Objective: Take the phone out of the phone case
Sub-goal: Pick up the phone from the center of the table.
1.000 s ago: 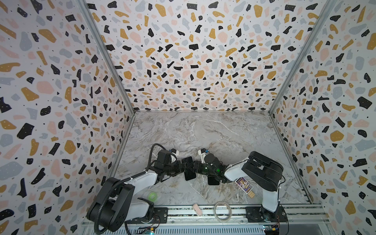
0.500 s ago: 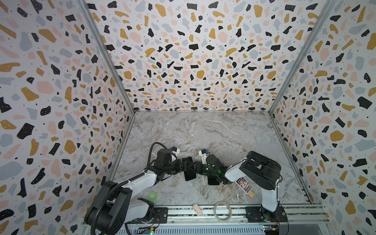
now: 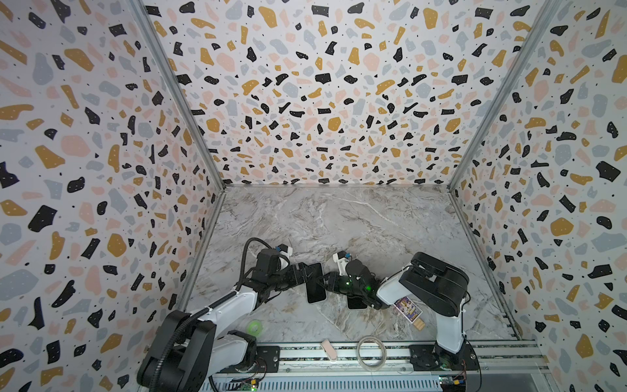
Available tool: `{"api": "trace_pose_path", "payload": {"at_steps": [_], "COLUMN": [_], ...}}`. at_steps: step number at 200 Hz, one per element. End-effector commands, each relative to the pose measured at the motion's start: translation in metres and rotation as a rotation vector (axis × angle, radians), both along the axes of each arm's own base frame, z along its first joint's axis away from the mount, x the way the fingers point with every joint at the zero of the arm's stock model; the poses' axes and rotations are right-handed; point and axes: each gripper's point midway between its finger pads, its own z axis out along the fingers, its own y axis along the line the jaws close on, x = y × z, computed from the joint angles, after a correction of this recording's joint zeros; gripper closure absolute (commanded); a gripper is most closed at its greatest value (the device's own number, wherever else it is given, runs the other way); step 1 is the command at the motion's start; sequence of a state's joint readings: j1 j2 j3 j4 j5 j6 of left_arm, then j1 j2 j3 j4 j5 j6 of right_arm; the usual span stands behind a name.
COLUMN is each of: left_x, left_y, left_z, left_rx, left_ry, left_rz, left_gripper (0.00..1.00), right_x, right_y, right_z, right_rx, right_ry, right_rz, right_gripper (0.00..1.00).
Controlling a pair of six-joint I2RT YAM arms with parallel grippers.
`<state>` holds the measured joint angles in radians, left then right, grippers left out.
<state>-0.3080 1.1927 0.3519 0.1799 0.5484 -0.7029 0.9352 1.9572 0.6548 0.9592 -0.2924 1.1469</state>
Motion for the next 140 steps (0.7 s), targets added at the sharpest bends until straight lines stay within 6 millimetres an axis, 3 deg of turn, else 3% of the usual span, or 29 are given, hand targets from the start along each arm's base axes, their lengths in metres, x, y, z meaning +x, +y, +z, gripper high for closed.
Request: {"api": "trace_pose_path", "payload": {"at_steps": [1, 47, 140], "left_x": [0.006, 0.003, -0.005], "left_y": [-0.008, -0.01, -0.009], "left_z": [0.023, 0.042, 0.046], "left_rx": [-0.127, -0.239, -0.321], "left_ry": [-0.081, -0.141, -0.157], "left_rz": [-0.003, 0.009, 0.03], "left_gripper": [0.11, 0.1, 0.09], "right_x": [-0.015, -0.009, -0.003], "right_y": [-0.023, -0.022, -0.028], "right_z": [-0.032, -0.004, 0.045], "right_rx": [-0.089, 0.052, 0.214], "right_ry": [0.084, 0.069, 0.034], "right_rz": [0.008, 0.028, 0.052], "right_gripper": [0.78, 0.88, 0.92]}}
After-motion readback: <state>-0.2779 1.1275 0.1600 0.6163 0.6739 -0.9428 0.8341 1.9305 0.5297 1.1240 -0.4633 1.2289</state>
